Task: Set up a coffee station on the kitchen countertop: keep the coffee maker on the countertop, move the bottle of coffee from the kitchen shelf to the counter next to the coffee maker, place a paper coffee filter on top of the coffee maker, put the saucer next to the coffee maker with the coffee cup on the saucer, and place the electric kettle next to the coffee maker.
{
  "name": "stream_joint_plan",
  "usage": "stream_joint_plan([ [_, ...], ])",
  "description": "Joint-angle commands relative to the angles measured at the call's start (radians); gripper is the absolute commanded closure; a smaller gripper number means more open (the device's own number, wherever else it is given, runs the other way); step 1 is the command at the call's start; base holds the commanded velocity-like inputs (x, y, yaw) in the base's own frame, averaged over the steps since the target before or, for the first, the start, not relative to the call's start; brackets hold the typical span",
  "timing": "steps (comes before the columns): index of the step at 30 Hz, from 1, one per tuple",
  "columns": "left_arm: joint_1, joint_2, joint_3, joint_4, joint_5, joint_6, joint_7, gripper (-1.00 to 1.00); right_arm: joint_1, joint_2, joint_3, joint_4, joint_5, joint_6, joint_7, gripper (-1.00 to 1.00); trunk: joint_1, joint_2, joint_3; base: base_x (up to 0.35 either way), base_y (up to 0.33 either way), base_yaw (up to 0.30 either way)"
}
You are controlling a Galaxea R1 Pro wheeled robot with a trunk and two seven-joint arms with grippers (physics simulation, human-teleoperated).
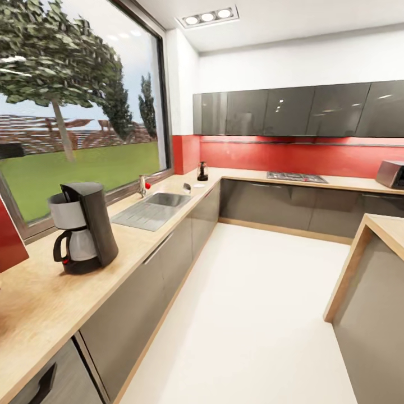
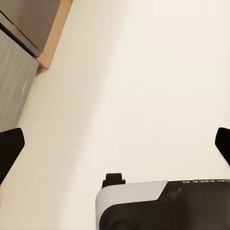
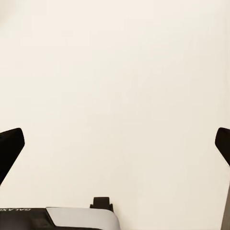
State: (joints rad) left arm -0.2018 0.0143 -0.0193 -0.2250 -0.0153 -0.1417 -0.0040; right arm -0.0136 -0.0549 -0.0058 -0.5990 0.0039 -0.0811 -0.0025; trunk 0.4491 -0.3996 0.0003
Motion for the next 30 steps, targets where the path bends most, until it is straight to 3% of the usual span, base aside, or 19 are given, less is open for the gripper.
stream_joint_plan([
  [1,0.000,0.001,-0.002,0.001,-0.002,-0.003,0.000,-1.00,0.000,0.000,0.000,0.001,0.000,-0.003,0.000,-1.00,0.001,0.000,0.000,0.340,-0.090,0.000],
  [23,-0.001,0.002,0.001,0.002,0.002,-0.004,-0.001,-1.00,0.000,0.003,0.001,0.002,0.001,-0.002,-0.001,-1.00,0.001,0.000,0.000,0.340,-0.100,0.001],
  [30,-0.001,0.002,-0.001,0.003,-0.001,-0.004,-0.001,-1.00,0.000,0.003,0.001,0.002,0.001,-0.002,-0.002,-1.00,0.001,0.000,0.000,0.332,-0.133,0.174],
])
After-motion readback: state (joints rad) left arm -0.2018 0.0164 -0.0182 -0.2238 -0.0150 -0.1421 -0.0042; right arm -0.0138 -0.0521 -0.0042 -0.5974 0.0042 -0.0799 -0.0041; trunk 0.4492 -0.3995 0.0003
